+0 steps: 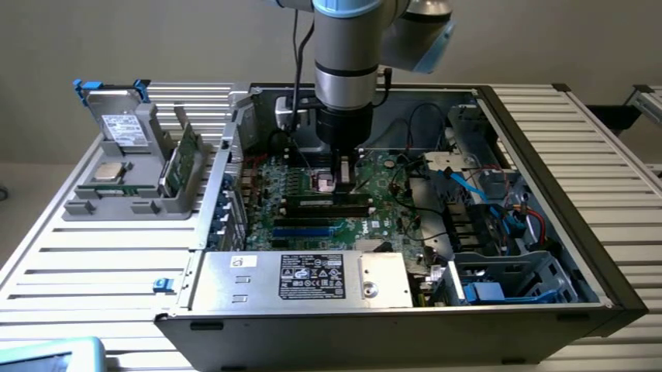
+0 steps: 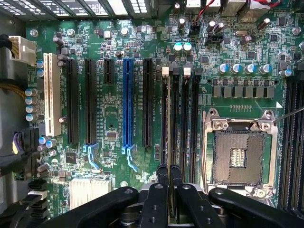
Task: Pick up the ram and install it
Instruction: 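Insert the ram into the slot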
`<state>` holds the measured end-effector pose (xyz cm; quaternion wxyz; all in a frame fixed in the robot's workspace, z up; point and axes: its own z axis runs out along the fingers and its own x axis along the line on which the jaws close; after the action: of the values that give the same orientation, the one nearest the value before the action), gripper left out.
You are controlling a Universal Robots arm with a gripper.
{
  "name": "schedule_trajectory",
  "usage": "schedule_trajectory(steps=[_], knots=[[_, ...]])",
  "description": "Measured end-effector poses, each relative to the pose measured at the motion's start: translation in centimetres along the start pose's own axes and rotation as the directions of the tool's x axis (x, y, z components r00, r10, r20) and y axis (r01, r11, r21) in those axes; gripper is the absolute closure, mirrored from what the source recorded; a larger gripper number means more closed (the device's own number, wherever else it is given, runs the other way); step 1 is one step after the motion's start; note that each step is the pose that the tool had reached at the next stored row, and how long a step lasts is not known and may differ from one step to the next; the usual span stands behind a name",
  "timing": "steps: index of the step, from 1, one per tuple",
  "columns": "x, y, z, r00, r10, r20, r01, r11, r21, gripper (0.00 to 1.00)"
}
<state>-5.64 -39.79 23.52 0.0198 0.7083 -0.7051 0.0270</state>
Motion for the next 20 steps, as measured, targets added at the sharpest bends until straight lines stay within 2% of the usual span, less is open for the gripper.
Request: schedule_trajectory(steps=[10, 20], knots=[[0.1, -0.17, 0.02, 1.0, 0.009, 0.0001, -0.009, 0.9999, -0.0089, 0.87], [0.27, -0.21, 0.04, 0.9998, 0.019, 0.0006, -0.019, 0.9998, -0.0105, 0.87]])
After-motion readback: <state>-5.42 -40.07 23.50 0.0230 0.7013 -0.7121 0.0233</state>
